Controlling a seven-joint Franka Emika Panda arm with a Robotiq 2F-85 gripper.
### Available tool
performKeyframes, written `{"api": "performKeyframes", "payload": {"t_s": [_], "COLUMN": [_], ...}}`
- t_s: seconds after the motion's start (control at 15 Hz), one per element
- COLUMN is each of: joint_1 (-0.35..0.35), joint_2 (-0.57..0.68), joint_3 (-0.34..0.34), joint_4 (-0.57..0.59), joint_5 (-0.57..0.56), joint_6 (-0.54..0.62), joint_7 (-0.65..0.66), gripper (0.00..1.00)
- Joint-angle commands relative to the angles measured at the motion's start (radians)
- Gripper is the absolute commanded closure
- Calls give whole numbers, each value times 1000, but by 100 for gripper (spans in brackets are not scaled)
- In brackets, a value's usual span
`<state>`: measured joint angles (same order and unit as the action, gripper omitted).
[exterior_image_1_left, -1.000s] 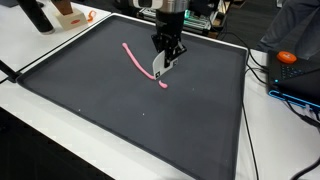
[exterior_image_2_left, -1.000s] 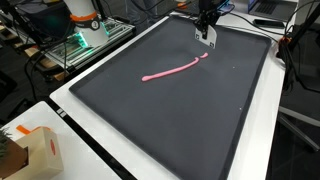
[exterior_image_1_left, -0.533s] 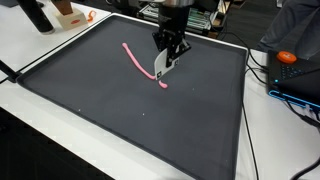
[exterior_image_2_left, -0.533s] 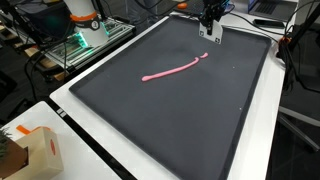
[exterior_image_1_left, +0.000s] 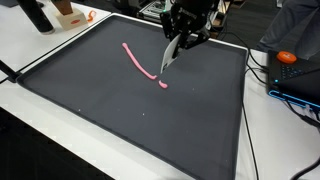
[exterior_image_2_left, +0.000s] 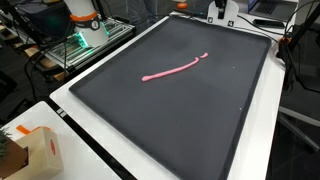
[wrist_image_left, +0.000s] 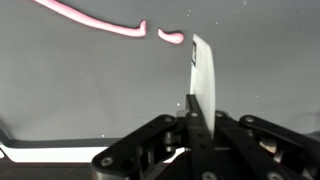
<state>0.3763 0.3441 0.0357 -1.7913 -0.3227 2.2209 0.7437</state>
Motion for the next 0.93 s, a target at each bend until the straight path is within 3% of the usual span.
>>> {"api": "performKeyframes", "payload": {"t_s": [0.0, 0.87], "joint_1": [14, 58], "joint_2": [84, 261], "joint_3": [24, 10], "joint_4": [139, 345], "joint_5": [-54, -71], "joint_6": [-118, -212], "joint_7": [-45, -168], "gripper": [99, 99]}}
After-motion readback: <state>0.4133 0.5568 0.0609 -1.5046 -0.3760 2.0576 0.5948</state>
